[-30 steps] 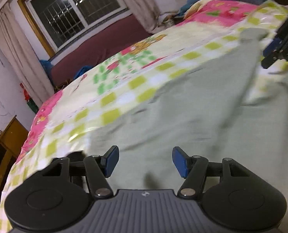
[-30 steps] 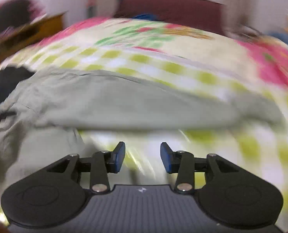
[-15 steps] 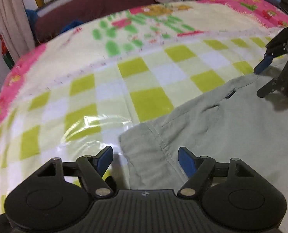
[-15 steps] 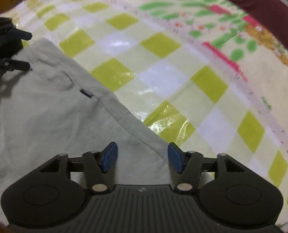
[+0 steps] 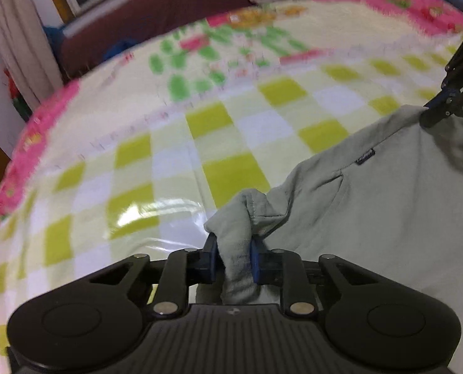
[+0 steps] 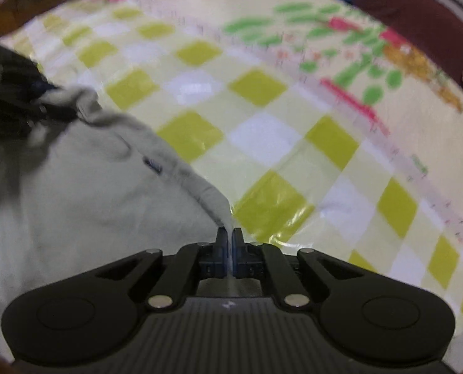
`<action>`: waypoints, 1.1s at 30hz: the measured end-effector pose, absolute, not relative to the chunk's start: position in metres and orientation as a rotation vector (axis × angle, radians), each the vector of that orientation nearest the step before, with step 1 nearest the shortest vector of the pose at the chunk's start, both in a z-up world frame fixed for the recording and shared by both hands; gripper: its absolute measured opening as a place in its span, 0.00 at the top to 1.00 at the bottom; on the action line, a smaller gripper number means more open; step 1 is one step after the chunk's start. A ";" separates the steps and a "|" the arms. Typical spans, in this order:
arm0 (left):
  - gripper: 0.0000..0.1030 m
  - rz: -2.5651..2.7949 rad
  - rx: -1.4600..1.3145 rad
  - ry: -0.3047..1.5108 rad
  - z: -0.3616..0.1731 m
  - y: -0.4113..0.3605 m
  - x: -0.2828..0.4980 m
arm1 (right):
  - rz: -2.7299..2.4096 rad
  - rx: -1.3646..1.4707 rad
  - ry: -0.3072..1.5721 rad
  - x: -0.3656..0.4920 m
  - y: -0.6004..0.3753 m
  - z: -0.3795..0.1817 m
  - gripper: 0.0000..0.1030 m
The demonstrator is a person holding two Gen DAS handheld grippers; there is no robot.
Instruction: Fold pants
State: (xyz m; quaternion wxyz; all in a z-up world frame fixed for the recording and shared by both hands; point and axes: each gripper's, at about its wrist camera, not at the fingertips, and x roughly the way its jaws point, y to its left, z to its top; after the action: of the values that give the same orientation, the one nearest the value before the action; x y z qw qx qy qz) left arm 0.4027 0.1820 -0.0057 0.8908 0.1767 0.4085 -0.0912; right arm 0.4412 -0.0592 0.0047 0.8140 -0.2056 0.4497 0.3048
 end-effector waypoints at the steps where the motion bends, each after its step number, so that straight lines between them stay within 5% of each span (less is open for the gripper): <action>1: 0.67 -0.184 0.353 0.819 0.004 0.184 0.394 | 0.655 -0.420 0.931 0.434 -0.062 0.016 0.98; 10: 0.68 -0.155 0.237 0.574 0.075 0.206 0.221 | 0.711 -0.366 0.655 0.266 -0.102 0.101 0.97; 21: 0.71 -0.085 0.187 0.715 -0.010 0.197 0.076 | 0.667 -0.420 0.838 0.108 -0.074 -0.023 0.96; 28: 0.70 -0.050 0.181 0.638 -0.004 0.210 0.052 | 0.609 -0.566 0.755 0.100 -0.050 0.006 0.82; 31: 0.69 -0.046 0.150 0.635 -0.010 0.216 0.048 | 0.689 -0.608 0.643 0.084 -0.021 0.024 0.63; 33: 0.67 -0.035 0.137 0.643 -0.017 0.218 0.044 | 0.765 -0.626 0.603 0.083 0.008 0.026 0.62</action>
State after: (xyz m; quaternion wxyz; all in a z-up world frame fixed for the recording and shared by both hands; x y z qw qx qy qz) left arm 0.0442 0.2184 -0.0170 0.9463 0.0675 0.3156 -0.0172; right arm 0.0829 0.0082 0.0256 0.8369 -0.2959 0.2851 0.3616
